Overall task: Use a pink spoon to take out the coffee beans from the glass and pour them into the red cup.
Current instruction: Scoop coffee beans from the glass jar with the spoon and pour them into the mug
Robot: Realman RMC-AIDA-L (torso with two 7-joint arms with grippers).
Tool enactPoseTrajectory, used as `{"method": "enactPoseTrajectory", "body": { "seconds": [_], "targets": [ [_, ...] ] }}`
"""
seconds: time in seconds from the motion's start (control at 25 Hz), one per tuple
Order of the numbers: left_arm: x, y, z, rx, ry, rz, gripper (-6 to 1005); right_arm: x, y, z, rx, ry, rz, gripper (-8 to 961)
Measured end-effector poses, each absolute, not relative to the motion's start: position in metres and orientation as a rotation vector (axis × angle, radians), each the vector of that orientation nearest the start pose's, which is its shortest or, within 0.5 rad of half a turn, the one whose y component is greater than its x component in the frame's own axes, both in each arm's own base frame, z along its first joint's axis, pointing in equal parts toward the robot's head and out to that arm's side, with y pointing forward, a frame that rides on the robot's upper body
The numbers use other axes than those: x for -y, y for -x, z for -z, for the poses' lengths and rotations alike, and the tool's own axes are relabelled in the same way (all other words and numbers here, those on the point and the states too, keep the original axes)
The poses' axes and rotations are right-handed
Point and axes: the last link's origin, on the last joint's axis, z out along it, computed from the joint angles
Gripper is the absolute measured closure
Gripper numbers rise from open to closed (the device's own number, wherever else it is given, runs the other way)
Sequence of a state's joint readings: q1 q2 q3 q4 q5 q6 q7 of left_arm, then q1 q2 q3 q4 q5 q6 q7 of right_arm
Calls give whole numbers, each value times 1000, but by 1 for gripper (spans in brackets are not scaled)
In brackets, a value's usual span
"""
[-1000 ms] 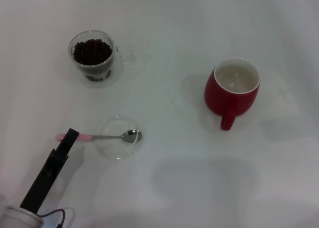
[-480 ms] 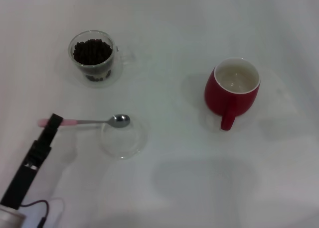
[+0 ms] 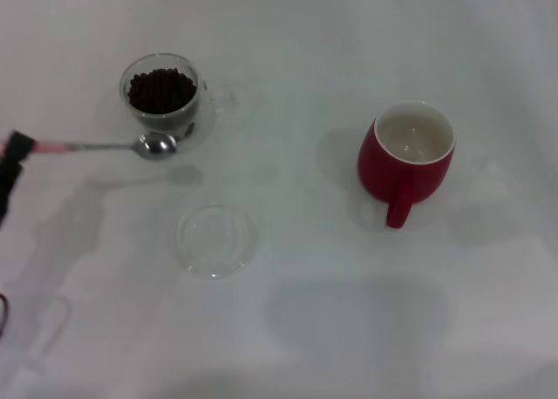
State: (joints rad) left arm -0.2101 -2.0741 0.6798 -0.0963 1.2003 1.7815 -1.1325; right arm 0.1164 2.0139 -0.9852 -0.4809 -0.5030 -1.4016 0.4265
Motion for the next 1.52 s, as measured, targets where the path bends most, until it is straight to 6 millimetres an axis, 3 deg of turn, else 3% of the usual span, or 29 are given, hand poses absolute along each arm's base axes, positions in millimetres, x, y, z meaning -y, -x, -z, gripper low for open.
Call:
{"method": "enactPoseTrajectory", "body": {
  "seconds": [0.24, 0.4, 0.64, 1.0, 1.2, 1.52],
  "targets": [
    [-239, 324, -21, 1160, 1824, 1581, 865, -267, -360, -114, -204, 1461, -804, 258],
    [-277, 327, -44, 1249, 1850, 1504, 866, -267, -353, -106, -197, 1501, -833, 258],
    [-334, 319, -65, 1325, 1942, 1309, 866, -265, -347, -96, -206, 1542, -892, 258],
    [-390, 288, -60, 1331, 2095, 1059, 867, -263, -345, -89, -244, 1565, -948, 258],
    [-402, 284, -44, 1346, 2104, 943, 866, -262, -346, -87, -271, 1564, -961, 258],
    [-404, 285, -23, 1385, 2061, 895, 866, -266, -347, -87, -287, 1558, -960, 258]
  ]
}}
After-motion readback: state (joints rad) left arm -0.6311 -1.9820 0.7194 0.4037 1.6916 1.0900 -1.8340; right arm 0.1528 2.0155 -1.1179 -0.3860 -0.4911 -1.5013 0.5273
